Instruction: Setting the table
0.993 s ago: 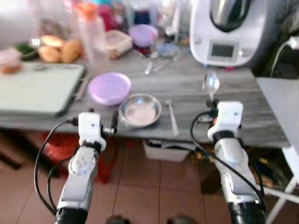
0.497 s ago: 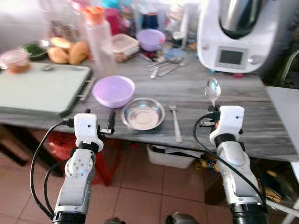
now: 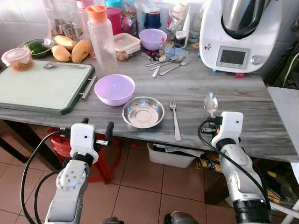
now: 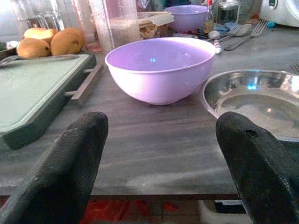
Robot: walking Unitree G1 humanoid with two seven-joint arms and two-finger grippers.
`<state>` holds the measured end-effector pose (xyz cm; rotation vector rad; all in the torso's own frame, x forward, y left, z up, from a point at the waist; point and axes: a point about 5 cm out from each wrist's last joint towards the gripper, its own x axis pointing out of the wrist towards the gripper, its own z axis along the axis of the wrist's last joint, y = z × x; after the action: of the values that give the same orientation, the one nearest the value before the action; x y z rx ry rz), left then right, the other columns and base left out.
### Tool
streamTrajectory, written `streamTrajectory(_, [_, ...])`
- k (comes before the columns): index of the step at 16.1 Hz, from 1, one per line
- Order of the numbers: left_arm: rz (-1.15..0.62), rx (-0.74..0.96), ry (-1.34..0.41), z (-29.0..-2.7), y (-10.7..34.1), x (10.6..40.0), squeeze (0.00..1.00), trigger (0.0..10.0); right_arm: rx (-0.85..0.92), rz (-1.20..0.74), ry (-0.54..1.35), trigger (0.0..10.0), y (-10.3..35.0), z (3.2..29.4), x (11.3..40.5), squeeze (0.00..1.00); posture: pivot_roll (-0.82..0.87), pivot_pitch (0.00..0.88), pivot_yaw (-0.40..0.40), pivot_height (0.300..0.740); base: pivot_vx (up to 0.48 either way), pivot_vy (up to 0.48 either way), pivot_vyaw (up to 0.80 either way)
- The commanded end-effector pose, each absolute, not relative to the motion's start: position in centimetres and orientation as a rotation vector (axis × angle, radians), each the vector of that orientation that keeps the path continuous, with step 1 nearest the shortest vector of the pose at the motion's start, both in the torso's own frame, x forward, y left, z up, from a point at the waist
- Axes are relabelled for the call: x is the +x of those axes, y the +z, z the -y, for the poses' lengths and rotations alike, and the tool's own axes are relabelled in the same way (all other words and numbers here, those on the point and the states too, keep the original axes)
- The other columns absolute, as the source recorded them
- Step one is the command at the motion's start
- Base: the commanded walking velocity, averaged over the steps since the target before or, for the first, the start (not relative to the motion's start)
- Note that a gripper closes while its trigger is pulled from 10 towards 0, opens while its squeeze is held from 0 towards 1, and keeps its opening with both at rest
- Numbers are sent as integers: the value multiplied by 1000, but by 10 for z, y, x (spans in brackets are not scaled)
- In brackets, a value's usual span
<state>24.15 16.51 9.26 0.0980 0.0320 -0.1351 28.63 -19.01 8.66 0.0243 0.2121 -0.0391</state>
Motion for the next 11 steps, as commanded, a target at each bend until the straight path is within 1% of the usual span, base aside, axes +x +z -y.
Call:
streamTrajectory(1, [-29, 105, -153, -164, 96, 242, 0, 10000, 67, -225, -32, 10000, 85, 186, 291, 0, 11, 0, 10, 740, 0, 0, 0])
streamTrajectory(5, [-48, 110, -156, -167, 96, 237, 0, 10000, 158, -253, -18, 10000, 81, 175, 301, 0, 30, 0, 12, 740, 0, 0, 0])
streamTrajectory(11, [-68, 114, -171, -168, 96, 233, 0, 10000, 271, -290, -5, 10000, 77, 157, 304, 0, 37, 4, 21, 740, 0, 0, 0])
